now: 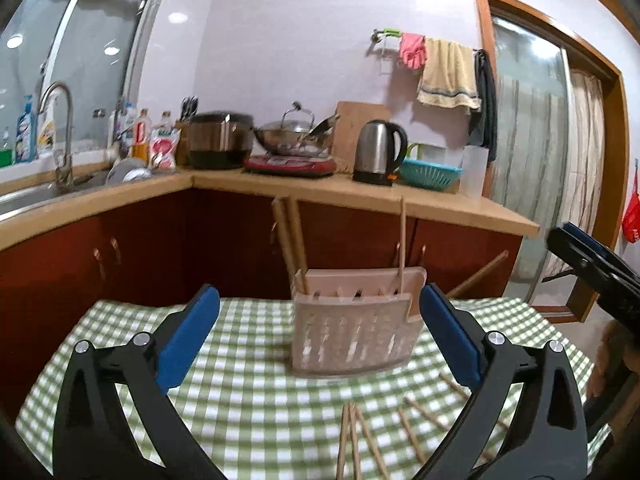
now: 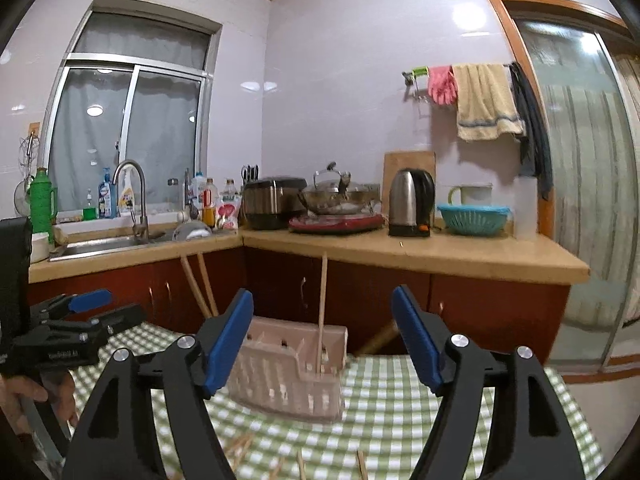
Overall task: Organize utensils
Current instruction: 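Close the left tool on a chopstick while the right tool grasps another chopstick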
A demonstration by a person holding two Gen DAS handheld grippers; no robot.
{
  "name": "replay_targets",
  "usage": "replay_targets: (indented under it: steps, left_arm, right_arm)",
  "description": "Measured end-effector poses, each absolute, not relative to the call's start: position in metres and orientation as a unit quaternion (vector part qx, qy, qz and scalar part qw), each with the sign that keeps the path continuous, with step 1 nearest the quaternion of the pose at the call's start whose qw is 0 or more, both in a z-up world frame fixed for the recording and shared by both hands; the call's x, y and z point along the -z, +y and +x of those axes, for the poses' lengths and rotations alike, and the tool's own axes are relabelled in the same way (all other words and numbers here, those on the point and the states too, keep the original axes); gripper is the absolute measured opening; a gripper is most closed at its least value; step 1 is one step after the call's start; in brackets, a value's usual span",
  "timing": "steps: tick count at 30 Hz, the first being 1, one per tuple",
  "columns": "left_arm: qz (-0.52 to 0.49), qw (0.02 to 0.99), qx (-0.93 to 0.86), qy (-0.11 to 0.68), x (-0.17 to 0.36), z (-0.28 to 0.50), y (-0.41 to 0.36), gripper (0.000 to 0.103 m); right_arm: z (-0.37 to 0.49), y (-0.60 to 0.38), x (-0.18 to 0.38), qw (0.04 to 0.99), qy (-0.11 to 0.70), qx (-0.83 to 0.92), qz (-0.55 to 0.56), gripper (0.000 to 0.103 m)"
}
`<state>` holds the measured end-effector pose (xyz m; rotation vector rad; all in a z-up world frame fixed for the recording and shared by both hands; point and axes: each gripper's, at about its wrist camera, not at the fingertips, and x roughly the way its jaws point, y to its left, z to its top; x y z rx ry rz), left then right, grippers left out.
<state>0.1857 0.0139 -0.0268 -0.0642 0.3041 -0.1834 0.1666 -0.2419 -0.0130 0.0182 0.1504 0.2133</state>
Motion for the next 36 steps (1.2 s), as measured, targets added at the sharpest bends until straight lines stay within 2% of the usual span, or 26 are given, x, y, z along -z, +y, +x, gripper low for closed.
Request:
replay_targets:
  steps: [12,16,24,26,28,36]
  left_arm:
    - [-0.056,0.97,0.053,0.232,0.105,0.127,0.045,0.097]
    - [-0.043,0.967,0.054,0.246,0.125,0.108,0.042,0.097]
    - [-0.022,0.955,0.065,0.289,0.163,0.086,0.033,0.097]
    - [-0.018,0.952,0.072,0.299,0.17,0.084,0.03,0.092]
    - [-0.007,0.949,0.075,0.307,0.176,0.084,0.025,0.08]
    - [0.011,0.937,0.092,0.338,0.194,0.085,0.014,0.054]
  right_arm:
    - [0.104,-0.259,0.107,0.981,0.169,-0.09,0.009,0.071]
    - [0.089,-0.265,0.141,0.973,0.209,-0.092,0.021,0.059]
    - [0.074,-0.272,0.182,0.962,0.258,-0.09,0.029,0.053]
    - [0.073,-0.271,0.186,0.96,0.263,-0.09,0.028,0.051]
    - [0.071,-0.27,0.19,0.96,0.265,-0.09,0.025,0.05]
    - [0.069,-0.271,0.199,0.957,0.275,-0.09,0.023,0.043]
